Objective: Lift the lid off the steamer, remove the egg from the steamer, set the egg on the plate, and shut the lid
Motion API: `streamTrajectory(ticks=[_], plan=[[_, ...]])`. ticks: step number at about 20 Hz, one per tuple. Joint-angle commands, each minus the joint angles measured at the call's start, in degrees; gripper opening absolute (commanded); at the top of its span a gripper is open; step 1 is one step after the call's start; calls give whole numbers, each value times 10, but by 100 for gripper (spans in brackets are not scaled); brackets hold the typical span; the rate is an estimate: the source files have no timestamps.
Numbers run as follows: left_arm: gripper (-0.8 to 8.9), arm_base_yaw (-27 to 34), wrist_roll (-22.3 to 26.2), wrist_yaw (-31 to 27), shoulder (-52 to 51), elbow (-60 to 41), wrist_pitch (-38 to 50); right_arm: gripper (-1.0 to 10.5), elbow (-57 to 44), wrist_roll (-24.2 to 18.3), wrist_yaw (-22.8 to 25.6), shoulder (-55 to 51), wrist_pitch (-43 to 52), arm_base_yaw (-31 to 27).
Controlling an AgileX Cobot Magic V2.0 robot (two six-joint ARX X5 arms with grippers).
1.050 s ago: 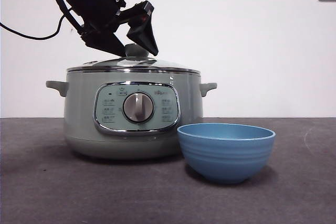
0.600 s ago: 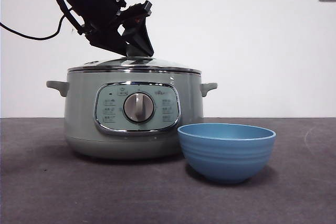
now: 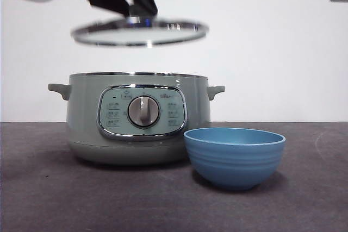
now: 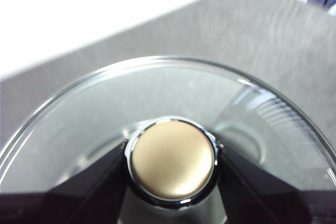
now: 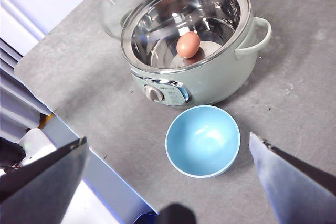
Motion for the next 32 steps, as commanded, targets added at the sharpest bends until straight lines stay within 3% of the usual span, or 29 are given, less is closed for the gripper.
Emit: streamTrajectory(ticks=[1, 5, 9, 17, 22, 26, 32], plan=[[-8, -2, -7, 0, -43, 9, -2, 648, 1, 2, 1, 7, 9, 1], [-8, -2, -9, -3, -142, 9, -69, 648, 1, 30, -3, 34, 61, 16], [-8, -2, -9, -39, -247, 9, -151, 648, 1, 75, 9, 81, 145, 82], [-8, -2, -23, -96, -415, 9, -311, 648, 11, 138, 193, 254, 330, 260], [-8, -2, -24, -119, -459, 9, -356, 648, 73, 136, 255, 356, 339, 308], [-8, -2, -24, -119, -475, 9, -389, 647, 188, 136, 288, 483, 327, 337], [-8, -2, -23, -118, -475, 9, -393, 626, 310, 132, 304, 625, 304, 342]])
